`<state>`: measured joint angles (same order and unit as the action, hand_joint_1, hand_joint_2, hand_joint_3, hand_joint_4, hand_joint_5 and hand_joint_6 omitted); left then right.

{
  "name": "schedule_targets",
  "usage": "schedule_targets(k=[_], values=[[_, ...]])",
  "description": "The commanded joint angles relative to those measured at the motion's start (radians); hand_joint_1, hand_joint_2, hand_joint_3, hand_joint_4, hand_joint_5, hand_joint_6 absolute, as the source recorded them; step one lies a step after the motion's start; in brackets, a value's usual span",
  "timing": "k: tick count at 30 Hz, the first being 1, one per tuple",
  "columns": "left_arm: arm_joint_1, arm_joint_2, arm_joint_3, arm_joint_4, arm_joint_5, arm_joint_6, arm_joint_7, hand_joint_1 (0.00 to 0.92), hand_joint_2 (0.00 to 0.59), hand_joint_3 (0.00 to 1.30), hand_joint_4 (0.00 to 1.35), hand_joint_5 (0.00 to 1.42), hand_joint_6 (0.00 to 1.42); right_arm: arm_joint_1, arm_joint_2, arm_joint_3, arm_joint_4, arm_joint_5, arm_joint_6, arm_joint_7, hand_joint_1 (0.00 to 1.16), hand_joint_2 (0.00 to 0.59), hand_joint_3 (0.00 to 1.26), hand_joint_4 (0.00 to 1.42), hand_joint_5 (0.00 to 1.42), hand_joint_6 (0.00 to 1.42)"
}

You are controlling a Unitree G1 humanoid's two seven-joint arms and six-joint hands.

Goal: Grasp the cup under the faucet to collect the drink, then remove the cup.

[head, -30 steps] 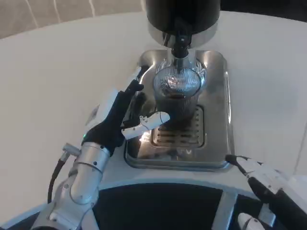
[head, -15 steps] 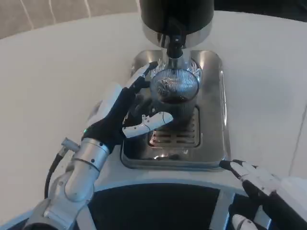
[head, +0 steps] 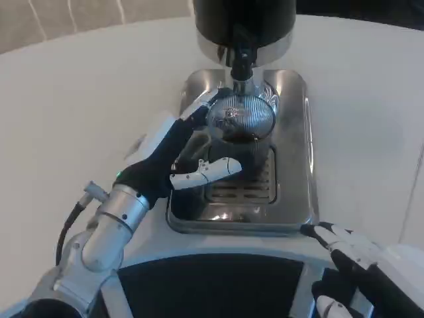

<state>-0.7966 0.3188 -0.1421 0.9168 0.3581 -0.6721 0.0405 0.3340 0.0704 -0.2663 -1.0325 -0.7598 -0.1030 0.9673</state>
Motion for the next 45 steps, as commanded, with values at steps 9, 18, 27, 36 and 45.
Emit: schedule_targets(k=[9,18,27,36,45], values=[[-0.033,-0.018,-0.052,0.030,0.042,0.015,0.021,0.323,0.079,0.14,0.00,0.26,0.20,-0.009,0.060,-0.034,-0.015,0.002,0.001,-0.012,0.06,0.566,0.07,0.00,0.00,0.02],[-0.042,-0.033,-0.082,0.016,0.090,0.091,0.084,0.315,0.080,0.16,0.00,0.29,0.22,-0.011,0.063,-0.062,-0.015,0.021,-0.001,-0.013,0.08,0.566,0.07,0.00,0.00,0.02],[-0.038,-0.047,-0.095,-0.031,0.108,0.176,0.120,0.310,0.076,0.19,0.00,0.33,0.24,-0.005,0.069,-0.067,-0.015,0.023,0.004,-0.018,0.11,0.573,0.08,0.00,0.00,0.02],[-0.037,-0.061,-0.121,-0.082,0.130,0.261,0.122,0.308,0.075,0.20,0.00,0.38,0.26,-0.006,0.068,-0.080,-0.015,0.029,0.010,-0.022,0.13,0.571,0.09,0.00,0.00,0.03],[-0.025,-0.085,-0.131,-0.129,0.132,0.310,0.110,0.296,0.078,0.21,0.11,0.45,0.26,0.005,0.068,-0.093,-0.015,0.044,0.001,-0.026,0.14,0.567,0.09,0.00,0.00,0.03]])
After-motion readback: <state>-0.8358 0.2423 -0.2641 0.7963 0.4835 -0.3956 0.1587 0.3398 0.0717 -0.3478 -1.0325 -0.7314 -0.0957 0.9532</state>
